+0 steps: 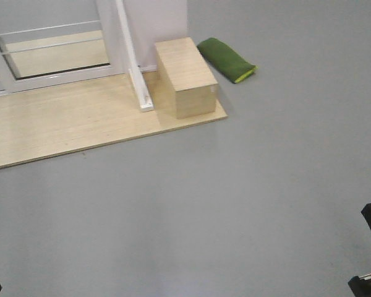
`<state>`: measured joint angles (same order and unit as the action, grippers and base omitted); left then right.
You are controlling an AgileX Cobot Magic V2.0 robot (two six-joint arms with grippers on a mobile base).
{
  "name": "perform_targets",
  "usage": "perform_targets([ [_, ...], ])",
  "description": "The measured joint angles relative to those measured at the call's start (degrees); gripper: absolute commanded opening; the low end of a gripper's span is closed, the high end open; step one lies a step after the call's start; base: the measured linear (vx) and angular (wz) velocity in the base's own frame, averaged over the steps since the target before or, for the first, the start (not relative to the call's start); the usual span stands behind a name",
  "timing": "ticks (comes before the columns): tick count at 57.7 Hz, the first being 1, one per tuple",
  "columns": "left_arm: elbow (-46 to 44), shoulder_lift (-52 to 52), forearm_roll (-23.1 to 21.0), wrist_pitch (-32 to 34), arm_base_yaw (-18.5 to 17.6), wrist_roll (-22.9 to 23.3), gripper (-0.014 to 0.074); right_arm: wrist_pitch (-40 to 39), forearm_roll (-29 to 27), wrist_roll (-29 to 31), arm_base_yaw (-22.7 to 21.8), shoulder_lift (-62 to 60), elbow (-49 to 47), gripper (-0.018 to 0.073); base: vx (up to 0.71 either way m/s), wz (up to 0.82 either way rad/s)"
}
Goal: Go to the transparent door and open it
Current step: 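Drive up to the white-framed glass door and stop facing it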
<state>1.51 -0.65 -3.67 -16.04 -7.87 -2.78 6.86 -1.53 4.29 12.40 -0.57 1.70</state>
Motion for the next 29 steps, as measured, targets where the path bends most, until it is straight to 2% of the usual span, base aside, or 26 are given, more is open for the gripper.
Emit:
perform_targets([
  [15,0.00,0.00,0.00,0.00,0.00,0.00,-0.0003,0.00,0.00,0.00,0.00,0.00,0.00,0.0000,0.52,0.71],
  [29,0.00,0.00,0.00,0.00,0.00,0.00,-0.0003,0.00,0.00,0.00,0.00,0.00,0.00,0.0000,0.54,0.49],
])
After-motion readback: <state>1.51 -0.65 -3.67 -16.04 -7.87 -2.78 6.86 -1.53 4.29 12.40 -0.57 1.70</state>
